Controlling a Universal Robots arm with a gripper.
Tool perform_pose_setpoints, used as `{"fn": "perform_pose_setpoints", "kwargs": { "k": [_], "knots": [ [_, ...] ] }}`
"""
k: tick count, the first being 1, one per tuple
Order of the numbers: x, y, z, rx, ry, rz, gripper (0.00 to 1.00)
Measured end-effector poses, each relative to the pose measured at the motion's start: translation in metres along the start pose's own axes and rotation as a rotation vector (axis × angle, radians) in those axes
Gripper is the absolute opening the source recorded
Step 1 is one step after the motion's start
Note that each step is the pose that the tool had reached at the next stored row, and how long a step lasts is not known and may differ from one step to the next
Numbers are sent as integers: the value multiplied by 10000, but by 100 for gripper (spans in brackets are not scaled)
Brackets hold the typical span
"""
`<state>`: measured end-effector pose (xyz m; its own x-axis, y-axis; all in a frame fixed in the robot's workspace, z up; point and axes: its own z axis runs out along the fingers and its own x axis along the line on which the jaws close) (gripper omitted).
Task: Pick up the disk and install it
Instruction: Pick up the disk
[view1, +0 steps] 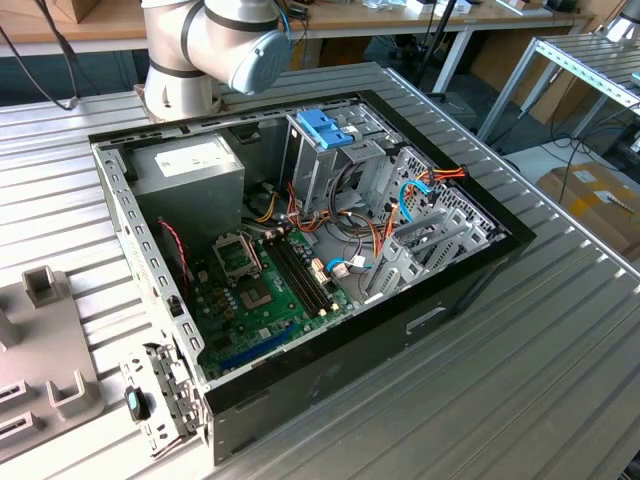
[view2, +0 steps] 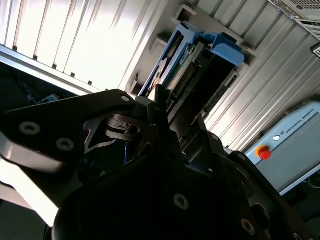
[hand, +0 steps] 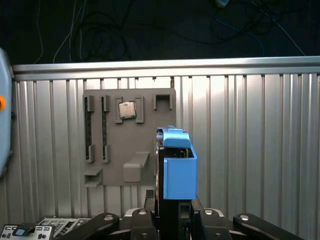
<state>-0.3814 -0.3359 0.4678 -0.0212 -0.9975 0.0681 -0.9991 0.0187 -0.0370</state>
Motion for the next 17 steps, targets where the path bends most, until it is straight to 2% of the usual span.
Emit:
{"fn": "perform_pose_setpoints", "kwargs": {
  "k": [10, 17],
  "knots": [
    [-3, -136, 5, -1, 0, 12, 35],
    [-4, -178, 6, -2, 1, 25, 35]
  ]
}}
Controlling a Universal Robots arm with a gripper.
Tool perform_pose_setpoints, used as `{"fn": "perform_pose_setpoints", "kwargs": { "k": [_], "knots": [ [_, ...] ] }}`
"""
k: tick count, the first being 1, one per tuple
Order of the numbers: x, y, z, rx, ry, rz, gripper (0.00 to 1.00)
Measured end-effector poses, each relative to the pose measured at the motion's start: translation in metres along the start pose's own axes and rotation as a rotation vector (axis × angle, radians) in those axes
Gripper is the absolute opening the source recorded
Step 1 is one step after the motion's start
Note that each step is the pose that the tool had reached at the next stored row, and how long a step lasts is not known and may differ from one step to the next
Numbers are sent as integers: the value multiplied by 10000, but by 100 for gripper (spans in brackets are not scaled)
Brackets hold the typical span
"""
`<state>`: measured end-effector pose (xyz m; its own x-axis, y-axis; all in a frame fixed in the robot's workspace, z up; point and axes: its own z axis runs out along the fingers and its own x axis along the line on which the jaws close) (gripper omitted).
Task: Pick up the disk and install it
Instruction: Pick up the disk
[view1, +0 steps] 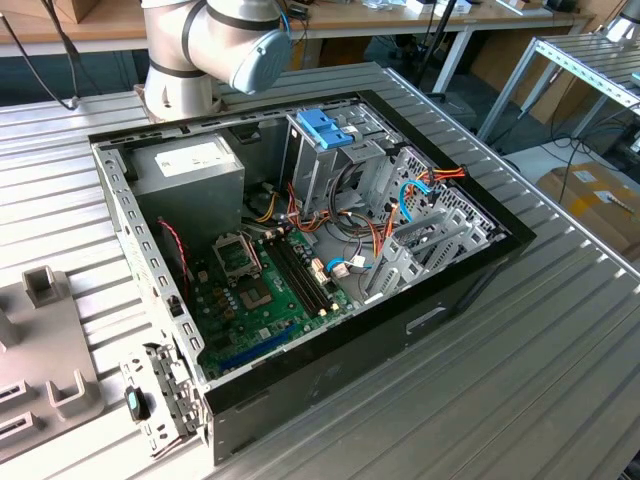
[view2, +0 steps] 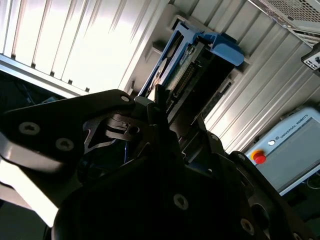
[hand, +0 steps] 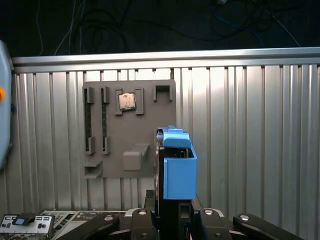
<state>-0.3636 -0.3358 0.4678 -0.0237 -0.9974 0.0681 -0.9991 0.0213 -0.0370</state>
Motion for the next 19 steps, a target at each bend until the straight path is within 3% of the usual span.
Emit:
{"fn": "perform_pose_setpoints", "kwargs": {
  "k": [12, 19],
  "knots": [
    [-2, -89, 3, -2, 1, 17, 35],
    [-5, -199, 7, -2, 1, 22, 35]
  ]
}}
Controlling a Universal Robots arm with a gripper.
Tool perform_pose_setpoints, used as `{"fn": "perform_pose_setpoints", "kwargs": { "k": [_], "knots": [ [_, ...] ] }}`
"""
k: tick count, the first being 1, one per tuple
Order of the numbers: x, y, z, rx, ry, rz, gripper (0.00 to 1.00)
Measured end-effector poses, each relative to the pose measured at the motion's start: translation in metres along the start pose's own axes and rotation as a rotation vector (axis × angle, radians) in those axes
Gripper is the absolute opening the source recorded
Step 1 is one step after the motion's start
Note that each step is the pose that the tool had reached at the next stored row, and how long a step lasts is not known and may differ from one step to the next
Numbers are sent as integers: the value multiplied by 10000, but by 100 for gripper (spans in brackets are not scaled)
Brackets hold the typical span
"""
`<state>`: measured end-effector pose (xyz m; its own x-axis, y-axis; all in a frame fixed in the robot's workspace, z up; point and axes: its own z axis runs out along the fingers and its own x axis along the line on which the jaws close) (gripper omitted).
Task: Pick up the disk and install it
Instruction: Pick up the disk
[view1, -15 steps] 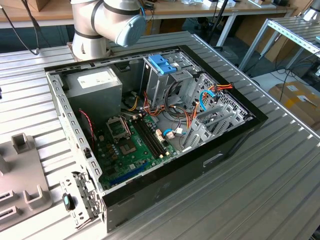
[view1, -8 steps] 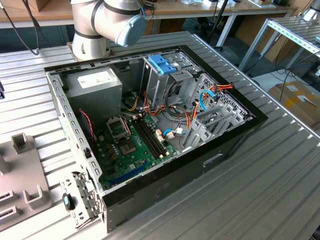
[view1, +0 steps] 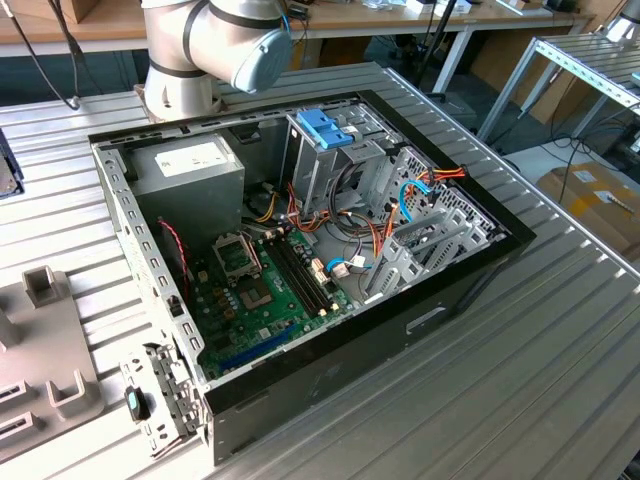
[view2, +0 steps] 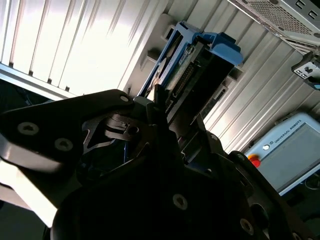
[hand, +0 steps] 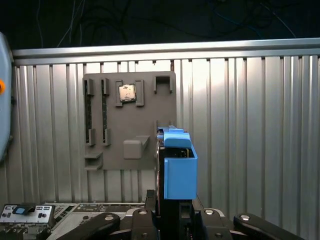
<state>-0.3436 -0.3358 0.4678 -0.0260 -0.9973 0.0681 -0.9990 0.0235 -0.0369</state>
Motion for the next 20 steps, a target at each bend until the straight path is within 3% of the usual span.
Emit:
{"fn": "perform_pose_setpoints", "kwargs": {
  "k": [6, 14, 20],
  "knots": [
    [-3, -108, 4, 0, 0, 2, 35],
    [-3, -112, 2, 1, 0, 3, 35],
    [0, -114, -46, 0, 1, 3, 35]
  ]
}}
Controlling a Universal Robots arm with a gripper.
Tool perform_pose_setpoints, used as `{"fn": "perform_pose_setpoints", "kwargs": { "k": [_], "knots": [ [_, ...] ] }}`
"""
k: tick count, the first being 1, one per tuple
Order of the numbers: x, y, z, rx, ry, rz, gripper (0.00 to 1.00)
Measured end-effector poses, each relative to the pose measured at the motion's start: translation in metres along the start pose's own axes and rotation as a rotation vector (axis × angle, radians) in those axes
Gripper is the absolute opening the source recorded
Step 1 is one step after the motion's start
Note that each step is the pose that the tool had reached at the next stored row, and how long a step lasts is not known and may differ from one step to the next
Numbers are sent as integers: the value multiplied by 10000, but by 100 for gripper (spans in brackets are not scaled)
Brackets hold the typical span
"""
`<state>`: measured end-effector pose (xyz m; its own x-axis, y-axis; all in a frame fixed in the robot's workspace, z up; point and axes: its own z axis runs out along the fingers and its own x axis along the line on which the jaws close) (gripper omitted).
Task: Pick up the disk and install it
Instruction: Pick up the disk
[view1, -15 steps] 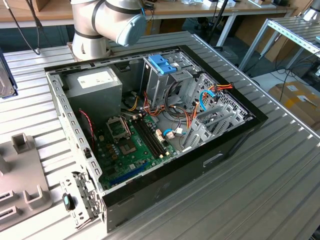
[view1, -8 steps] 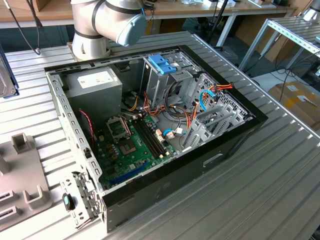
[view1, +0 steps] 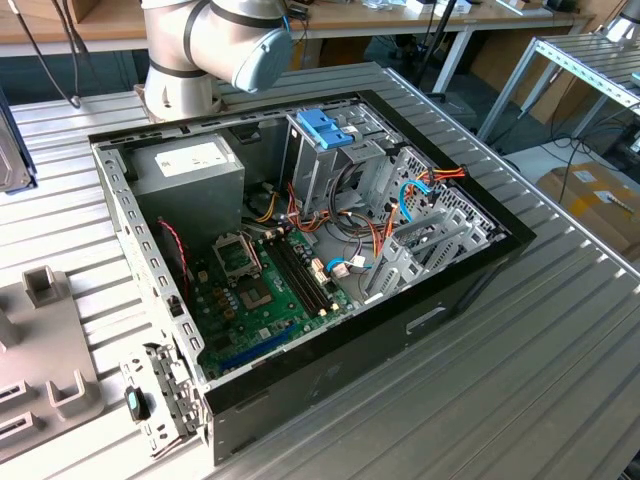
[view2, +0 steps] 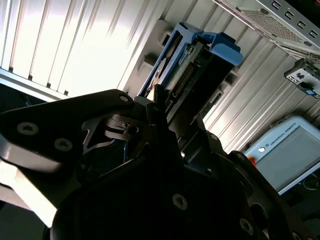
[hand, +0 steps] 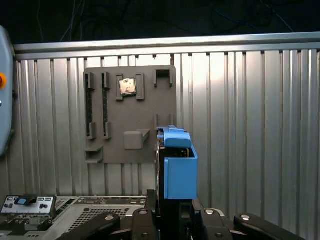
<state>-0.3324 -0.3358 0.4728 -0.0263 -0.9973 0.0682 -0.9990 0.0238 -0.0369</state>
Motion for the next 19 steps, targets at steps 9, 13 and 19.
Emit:
{"fn": "perform_pose_setpoints", "kwargs": {
  "k": [9, 13, 19],
  "knots": [
    [2, -1, -22, 0, -1, 0, 35],
    [2, -1, -22, 0, 0, 0, 35],
    [0, -65, -20, 0, 0, 0, 35]
  ]
}}
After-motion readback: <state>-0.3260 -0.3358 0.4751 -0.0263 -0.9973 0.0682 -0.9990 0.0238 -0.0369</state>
